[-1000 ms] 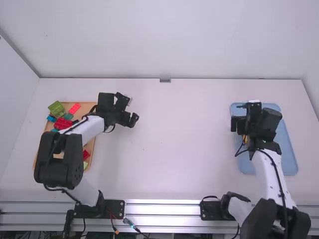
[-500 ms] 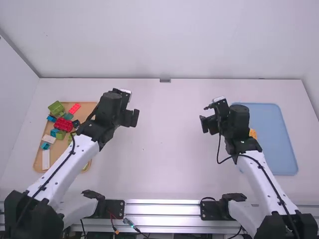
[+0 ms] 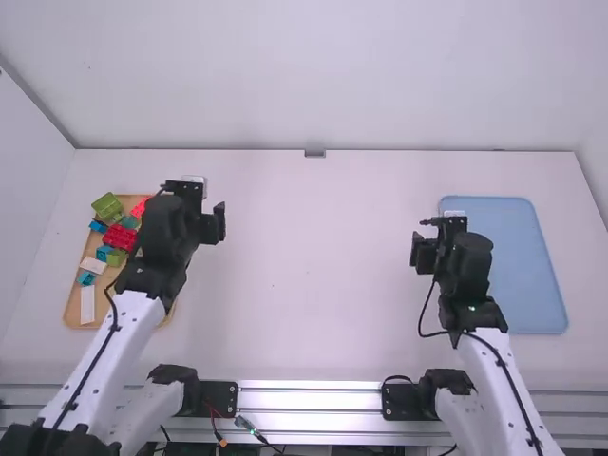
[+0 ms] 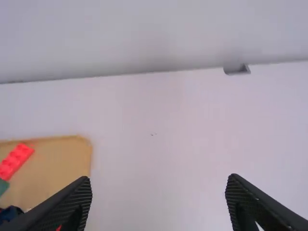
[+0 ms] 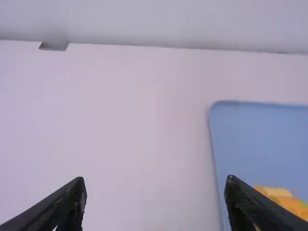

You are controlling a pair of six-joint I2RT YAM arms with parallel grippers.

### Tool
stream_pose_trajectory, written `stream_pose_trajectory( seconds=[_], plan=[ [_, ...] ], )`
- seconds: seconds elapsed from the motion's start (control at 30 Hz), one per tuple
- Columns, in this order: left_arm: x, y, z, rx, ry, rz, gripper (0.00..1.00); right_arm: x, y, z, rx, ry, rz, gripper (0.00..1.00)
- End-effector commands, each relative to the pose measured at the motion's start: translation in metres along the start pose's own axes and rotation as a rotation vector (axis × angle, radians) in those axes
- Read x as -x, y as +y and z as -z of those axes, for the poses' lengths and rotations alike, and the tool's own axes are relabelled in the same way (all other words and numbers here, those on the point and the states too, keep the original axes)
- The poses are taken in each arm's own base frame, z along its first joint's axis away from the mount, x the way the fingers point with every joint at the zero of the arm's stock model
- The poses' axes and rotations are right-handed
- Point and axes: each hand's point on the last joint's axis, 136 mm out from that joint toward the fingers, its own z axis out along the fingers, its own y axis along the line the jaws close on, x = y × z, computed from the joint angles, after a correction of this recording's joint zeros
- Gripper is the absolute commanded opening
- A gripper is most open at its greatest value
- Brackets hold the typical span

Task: Assemble lego blocks to make yellow taxi

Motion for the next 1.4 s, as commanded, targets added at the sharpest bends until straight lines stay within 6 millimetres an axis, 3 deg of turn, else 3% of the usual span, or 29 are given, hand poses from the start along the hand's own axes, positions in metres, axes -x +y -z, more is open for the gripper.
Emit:
stream_pose_trajectory(
  seconds=[0.0,0.13,0.6,1.07,1.37],
  plan=[
    [-0.001,0.010,0.010,0.012,-0.043,0.025,0.70,-0.012,-0.002,0.005,-0.017,-0.005,-0.052,0.69],
    [-0.010,0.010,0.019,0.012,-0.081,0.025,0.62,-0.032,-0.001,0.010,-0.017,-0.005,-0.052,0.61],
    [-0.091,0.008,0.040,0.012,-0.081,0.025,0.30,-0.115,0.004,0.015,-0.017,-0.005,-0.052,0.29],
    [-0.163,0.006,0.036,0.012,-0.081,0.025,0.03,-0.067,0.002,0.035,-0.023,-0.246,-0.046,0.04],
    [-0.139,0.006,0.047,0.014,-0.200,0.024,0.00,-0.046,0.001,0.048,-0.026,-0.354,-0.043,0.00]
  ],
)
